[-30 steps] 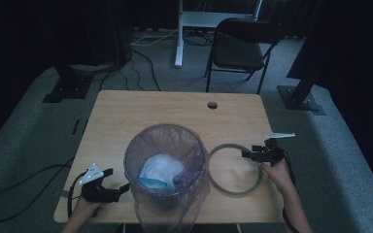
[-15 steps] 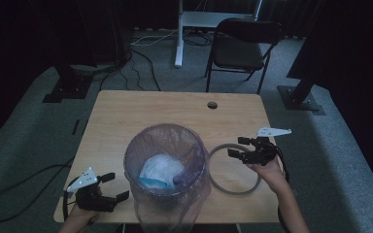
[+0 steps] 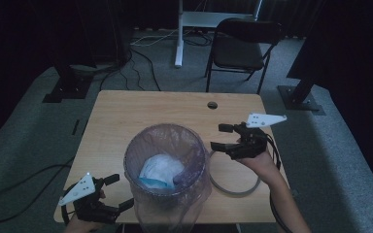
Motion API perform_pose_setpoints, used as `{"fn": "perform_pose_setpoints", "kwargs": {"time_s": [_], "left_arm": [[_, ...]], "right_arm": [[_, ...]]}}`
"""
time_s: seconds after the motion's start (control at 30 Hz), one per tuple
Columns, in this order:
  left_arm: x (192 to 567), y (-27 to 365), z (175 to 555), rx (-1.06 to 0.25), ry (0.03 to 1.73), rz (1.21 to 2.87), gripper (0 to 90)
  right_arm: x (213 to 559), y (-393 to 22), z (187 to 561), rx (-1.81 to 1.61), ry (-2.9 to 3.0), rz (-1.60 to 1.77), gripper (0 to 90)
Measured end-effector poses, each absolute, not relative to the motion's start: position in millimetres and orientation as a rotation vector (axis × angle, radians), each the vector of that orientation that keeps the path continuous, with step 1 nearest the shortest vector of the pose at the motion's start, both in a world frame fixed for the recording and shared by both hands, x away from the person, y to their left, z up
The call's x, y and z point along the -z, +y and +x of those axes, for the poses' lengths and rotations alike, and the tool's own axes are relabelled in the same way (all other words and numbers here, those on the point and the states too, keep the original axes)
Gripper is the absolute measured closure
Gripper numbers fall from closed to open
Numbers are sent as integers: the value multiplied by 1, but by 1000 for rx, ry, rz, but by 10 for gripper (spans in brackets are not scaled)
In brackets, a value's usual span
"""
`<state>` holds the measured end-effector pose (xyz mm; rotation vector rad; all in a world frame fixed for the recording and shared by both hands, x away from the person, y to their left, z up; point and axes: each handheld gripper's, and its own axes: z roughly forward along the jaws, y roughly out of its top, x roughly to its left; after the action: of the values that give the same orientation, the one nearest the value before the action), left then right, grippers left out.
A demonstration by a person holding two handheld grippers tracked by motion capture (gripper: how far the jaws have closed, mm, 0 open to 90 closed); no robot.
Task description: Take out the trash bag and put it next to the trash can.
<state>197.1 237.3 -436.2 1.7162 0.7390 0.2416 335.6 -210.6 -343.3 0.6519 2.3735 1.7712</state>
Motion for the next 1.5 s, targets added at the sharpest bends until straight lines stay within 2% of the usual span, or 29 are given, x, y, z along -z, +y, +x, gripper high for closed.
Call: {"fn": "perform_pose_setpoints", "kwargs": {"time_s": [0.23, 0.6, 0.63, 0.7, 0.8, 1.13, 1.23, 1.3, 1.33, 1.37, 1.4, 1.43, 1.47, 1.5], "left_arm": [[437, 224, 195, -277, 743, 1744, 2], [438, 217, 200, -304, 747, 1738, 2], [437, 216, 202, -308, 748, 1728, 2], [437, 216, 203, -305, 739, 1729, 1], [437, 215, 205, -320, 743, 1722, 2], [423, 217, 207, -362, 705, 1724, 4], [419, 216, 204, -327, 630, 1727, 106], [418, 215, 203, -334, 626, 1725, 208], [418, 215, 202, -341, 628, 1727, 208], [418, 217, 200, -340, 623, 1710, 360], [418, 217, 200, -340, 623, 1710, 470], [419, 220, 199, -330, 625, 1697, 470], [420, 222, 199, -336, 637, 1686, 587], [420, 222, 199, -336, 637, 1686, 619]], "right_arm": [[324, -171, 349, -1731, 2488, 546, 200], [341, -140, 356, -1607, 2642, 536, 228], [343, -138, 357, -1590, 2662, 543, 270], [346, -135, 357, -1564, 2683, 548, 272], [349, -133, 358, -1535, 2702, 551, 346], [346, -138, 357, -1533, 2654, 621, 496], [341, -134, 352, -1451, 2603, 642, 602], [340, -134, 351, -1429, 2588, 650, 624], [340, -134, 351, -1411, 2571, 660, 650], [339, -135, 351, -1392, 2546, 674, 678], [340, -136, 352, -1396, 2538, 690, 684], [340, -136, 352, -1396, 2538, 690, 684], [340, -138, 352, -1411, 2539, 705, 686], [340, -138, 352, -1405, 2535, 705, 691]]}}
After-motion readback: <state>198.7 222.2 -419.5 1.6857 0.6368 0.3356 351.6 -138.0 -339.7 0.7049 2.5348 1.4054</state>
